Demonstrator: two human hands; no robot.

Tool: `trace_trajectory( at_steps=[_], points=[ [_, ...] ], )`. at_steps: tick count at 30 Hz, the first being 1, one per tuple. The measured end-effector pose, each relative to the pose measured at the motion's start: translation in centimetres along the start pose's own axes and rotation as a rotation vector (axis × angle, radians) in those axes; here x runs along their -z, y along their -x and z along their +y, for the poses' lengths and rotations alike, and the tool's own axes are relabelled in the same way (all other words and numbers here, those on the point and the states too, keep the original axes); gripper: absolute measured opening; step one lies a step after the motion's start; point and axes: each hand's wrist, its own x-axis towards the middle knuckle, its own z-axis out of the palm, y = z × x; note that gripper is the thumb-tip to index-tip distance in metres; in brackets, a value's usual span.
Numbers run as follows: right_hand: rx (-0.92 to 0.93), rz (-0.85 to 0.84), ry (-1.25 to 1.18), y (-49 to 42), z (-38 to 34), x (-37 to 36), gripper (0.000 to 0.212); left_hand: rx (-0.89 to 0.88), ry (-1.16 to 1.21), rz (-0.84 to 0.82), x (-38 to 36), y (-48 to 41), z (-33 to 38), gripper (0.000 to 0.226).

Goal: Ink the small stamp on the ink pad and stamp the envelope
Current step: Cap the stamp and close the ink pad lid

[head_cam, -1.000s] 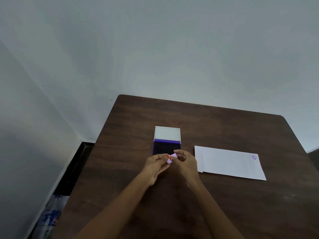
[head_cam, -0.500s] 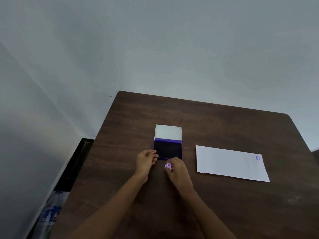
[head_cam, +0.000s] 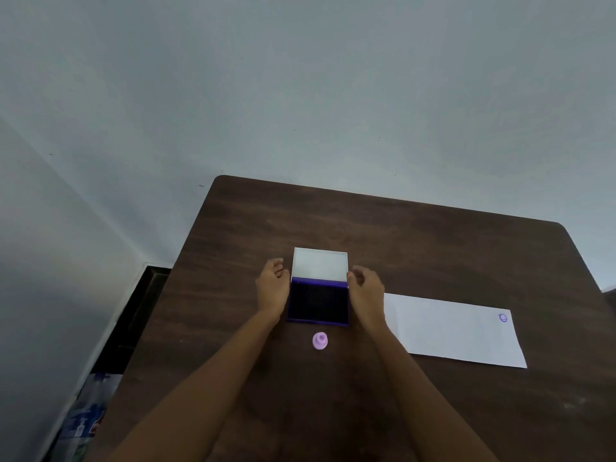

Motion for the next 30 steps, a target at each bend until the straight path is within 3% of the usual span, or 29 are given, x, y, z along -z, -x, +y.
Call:
trace_trajectory(
  at_steps=[5,12,18,30],
  points=[
    [-0.116,-0.038,-0.034,-2.8,-0.3,-1.0,0.031,-0.012,-0.033,-0.091,-1.5,-0.9,0.9,0.036],
    [-0.134,0.033,-0.032,-3.7,-0.1,-2.0,0.028,0.032,-0.073,-0.091,-2.0,-1.4,1.0,0.041],
    [-0.249,-0.045,-0.233,-3.9,-0.5,-1.2,0.031,0.106,0.053,-0.125,-1.6,-1.4,1.9,0.039],
    [0.065,0.01,-0.094,0.3,-1.1,1.6,0.02,-0.084,0.023,-0.073,0.6,2.3,2.4,0.026]
  ],
)
